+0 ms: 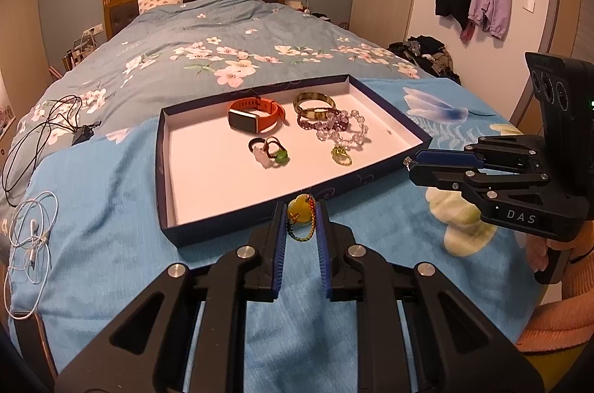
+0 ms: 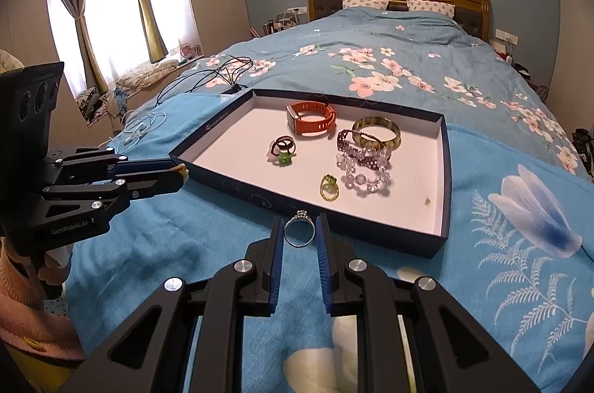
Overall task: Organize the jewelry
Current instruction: 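Carry the yellow ring with the left tool while the right tool carries the silver ring to the box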
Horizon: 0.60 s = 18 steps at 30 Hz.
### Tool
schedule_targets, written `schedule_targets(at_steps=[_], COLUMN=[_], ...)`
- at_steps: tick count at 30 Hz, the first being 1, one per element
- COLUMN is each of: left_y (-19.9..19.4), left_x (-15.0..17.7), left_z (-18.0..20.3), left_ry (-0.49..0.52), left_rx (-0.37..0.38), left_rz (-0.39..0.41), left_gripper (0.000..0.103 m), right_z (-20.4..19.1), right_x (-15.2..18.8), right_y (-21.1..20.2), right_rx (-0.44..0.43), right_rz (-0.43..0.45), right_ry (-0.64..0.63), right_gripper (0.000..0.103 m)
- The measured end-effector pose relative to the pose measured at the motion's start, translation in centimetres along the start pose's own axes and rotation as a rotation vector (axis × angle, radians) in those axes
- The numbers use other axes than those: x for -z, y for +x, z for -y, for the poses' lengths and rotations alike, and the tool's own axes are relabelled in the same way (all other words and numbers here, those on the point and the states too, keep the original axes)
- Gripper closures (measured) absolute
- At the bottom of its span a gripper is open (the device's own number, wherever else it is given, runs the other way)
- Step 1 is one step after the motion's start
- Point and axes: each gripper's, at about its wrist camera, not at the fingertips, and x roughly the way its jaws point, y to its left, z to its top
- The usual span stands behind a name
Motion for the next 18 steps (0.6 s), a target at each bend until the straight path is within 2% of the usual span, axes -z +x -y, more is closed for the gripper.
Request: schedule_targets(at_steps=[18], left_y=[0.9], left_x=[-1.9], left_z=[-0.4], left_ry=[-0.017], left_rx=[-0.01], left_rz=[0.023], left_gripper=[0.087], right_z=[0.5], right_x=[-1.6], right_y=[0.3], right_rx=[-0.004], right_rz=[0.022], right_ry=[-0.004], right_gripper=[0.087])
